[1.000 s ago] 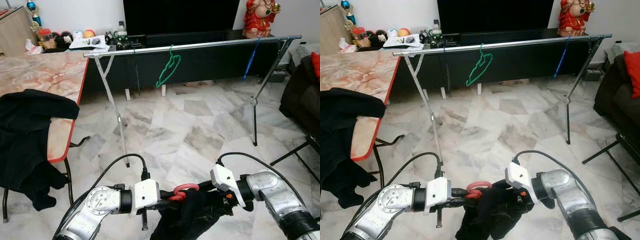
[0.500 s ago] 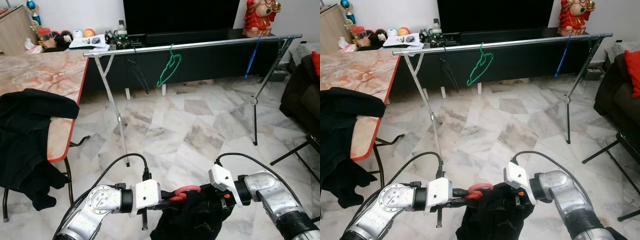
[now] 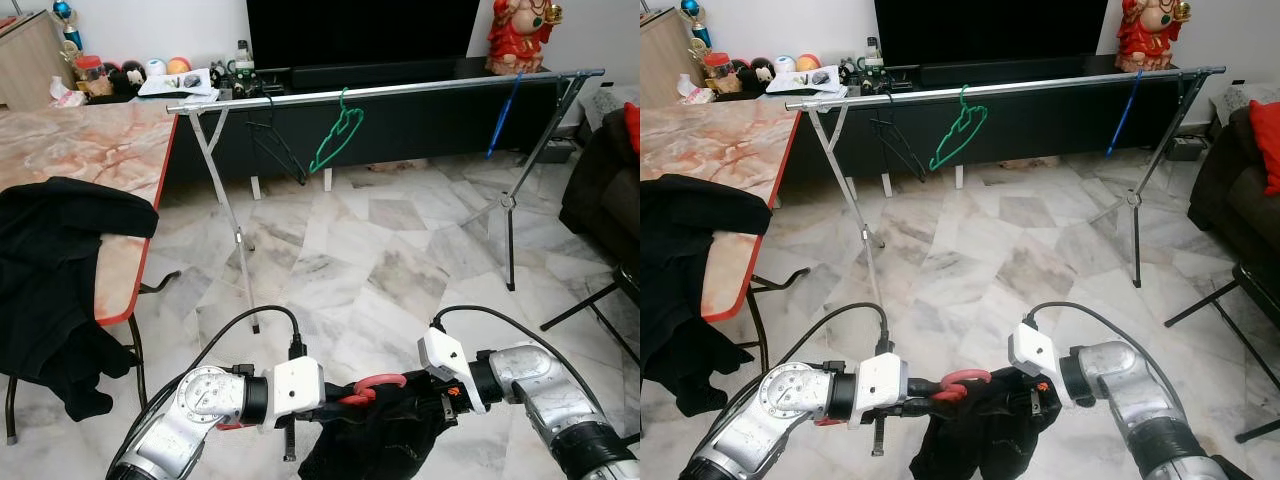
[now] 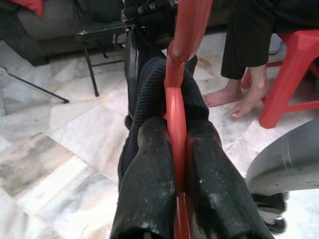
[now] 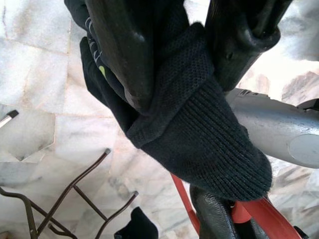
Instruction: Hang hanger
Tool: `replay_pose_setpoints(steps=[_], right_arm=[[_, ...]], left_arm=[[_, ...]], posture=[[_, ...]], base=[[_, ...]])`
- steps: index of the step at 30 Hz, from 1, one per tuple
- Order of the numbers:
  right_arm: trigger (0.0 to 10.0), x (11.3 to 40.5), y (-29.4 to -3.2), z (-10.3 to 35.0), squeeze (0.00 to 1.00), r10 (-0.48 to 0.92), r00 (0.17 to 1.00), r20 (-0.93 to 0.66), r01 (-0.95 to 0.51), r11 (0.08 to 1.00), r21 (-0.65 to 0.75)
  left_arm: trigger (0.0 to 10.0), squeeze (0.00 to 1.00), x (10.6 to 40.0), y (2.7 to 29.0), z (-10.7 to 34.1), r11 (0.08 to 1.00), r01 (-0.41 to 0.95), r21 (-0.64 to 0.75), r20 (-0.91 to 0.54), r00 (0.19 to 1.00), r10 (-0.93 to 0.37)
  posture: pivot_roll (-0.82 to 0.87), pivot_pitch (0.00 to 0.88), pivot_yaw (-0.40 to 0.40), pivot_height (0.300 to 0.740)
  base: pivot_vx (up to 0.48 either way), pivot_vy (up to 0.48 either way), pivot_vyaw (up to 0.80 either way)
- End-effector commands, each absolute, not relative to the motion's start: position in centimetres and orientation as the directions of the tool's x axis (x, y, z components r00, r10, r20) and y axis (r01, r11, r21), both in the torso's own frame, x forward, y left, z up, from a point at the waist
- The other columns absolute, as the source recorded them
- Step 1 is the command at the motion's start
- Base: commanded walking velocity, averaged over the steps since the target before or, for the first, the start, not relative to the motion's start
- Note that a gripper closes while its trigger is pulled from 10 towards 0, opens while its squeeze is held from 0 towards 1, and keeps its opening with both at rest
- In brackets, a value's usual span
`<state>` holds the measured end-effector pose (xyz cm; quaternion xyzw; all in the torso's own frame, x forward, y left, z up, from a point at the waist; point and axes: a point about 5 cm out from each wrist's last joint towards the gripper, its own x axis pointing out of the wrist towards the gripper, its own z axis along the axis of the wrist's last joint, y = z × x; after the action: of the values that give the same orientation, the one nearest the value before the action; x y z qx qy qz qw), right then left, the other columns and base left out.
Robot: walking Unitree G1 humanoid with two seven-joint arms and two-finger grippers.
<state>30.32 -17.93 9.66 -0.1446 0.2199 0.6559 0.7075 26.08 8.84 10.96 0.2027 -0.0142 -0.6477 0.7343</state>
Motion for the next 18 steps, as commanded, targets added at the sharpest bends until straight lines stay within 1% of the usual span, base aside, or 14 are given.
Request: replay_pose_setpoints(steps=[1,6,16,17,18], right_arm=[[0.0,30.47,-17.22,10.18,0.0,0.878,0.024,-0.478,-0.997,0.058,0.057],[0.0,30.15,-17.1,9.84,0.0,0.878,0.003,-0.479,-0.996,0.043,0.073],[0.0,29.91,-17.05,9.44,0.0,0.876,-0.007,-0.482,-0.995,0.04,0.088],[0.0,29.88,-17.07,9.4,0.0,0.876,-0.008,-0.482,-0.995,0.04,0.09],[0.0,29.86,-17.1,9.37,0.0,0.875,-0.008,-0.483,-0.995,0.041,0.091]], left_arm=[[10.0,0.0,25.81,8.3,11.45,0.022,0.952,0.306,-0.254,0.104,-0.962],[10.0,0.0,25.81,8.45,11.42,-0.011,0.951,0.31,-0.288,0.082,-0.954],[10.0,0.0,25.88,8.41,11.66,-0.013,0.955,0.296,-0.289,0.077,-0.954],[10.0,0.21,25.93,8.42,11.7,-0.005,0.958,0.288,-0.286,0.081,-0.955],[10.0,0.63,25.97,8.42,11.72,-0.001,0.959,0.282,-0.285,0.083,-0.955]], posture=[[0.07,0.083,0.041,0.74],[0.07,0.078,0.042,0.74],[0.07,0.081,0.041,0.74],[0.07,0.082,0.039,0.74],[0.07,0.082,0.038,0.74]], base=[[0.0,0.0,0.0],[0.0,0.0,0.0],[0.0,0.0,0.0],[0.0,0.0,0.0],[0.0,0.0,0.0]])
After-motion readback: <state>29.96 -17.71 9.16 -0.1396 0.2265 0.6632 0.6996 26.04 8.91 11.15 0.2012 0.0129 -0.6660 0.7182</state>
